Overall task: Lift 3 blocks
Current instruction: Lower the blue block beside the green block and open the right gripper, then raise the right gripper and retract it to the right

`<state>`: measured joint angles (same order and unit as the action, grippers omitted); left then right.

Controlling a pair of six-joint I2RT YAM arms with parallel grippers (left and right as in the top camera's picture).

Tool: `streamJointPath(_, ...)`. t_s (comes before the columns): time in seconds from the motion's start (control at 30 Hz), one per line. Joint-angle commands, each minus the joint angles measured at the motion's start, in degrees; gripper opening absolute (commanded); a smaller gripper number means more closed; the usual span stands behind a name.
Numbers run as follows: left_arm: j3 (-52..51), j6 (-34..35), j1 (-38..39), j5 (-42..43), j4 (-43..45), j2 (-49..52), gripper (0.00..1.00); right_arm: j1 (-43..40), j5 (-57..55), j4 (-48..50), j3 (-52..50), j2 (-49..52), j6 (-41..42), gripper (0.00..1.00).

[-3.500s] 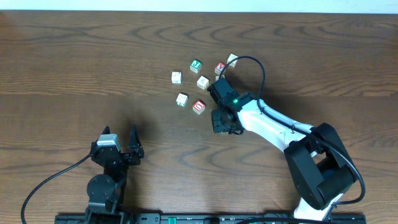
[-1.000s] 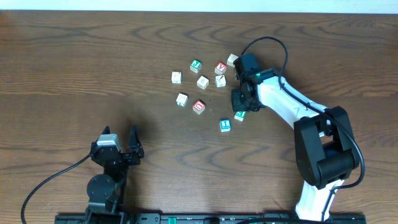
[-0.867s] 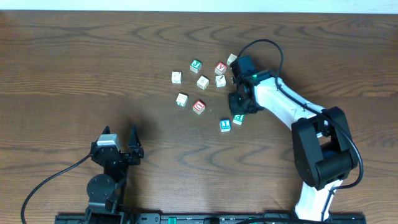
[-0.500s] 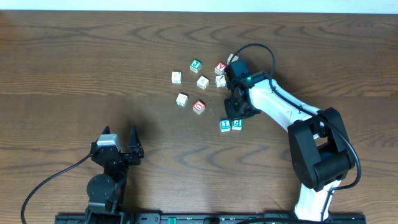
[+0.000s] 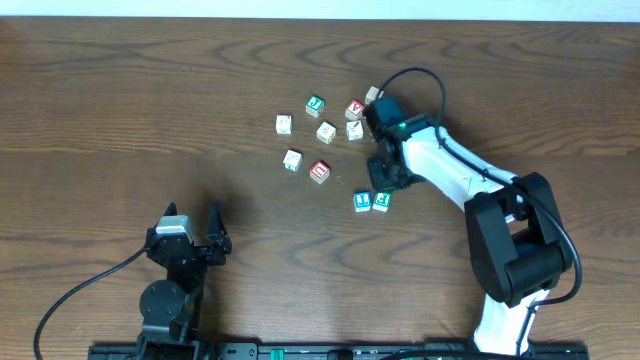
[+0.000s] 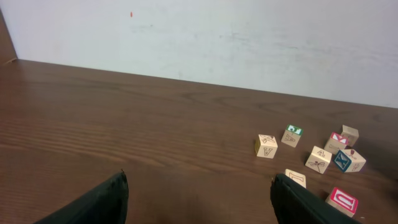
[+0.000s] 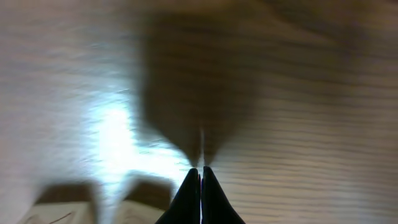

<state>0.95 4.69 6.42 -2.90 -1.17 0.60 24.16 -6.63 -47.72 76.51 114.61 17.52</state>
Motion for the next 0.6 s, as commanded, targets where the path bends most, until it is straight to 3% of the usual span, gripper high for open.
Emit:
streamJointPath(0.0,-0.72,0.48,-0.24,-0.74,-2.69,-0.33,0.74,-2.49,-1.49,-1.97,0.09,-0.59,4.33,0.01)
streamJointPath(0.27,-0.72,0.48,-0.24,-0.72,-2.69,-0.33,0.74,-1.33,1.60,-9.81,0.09,-0.59,4.28,0.01)
streamJointPath(0.57,-0.72,0.48,-0.24,-0.74,-2.69,-0.33,0.74,1.46,7.37,-5.79,0.09,-0.59,1.25,0.01)
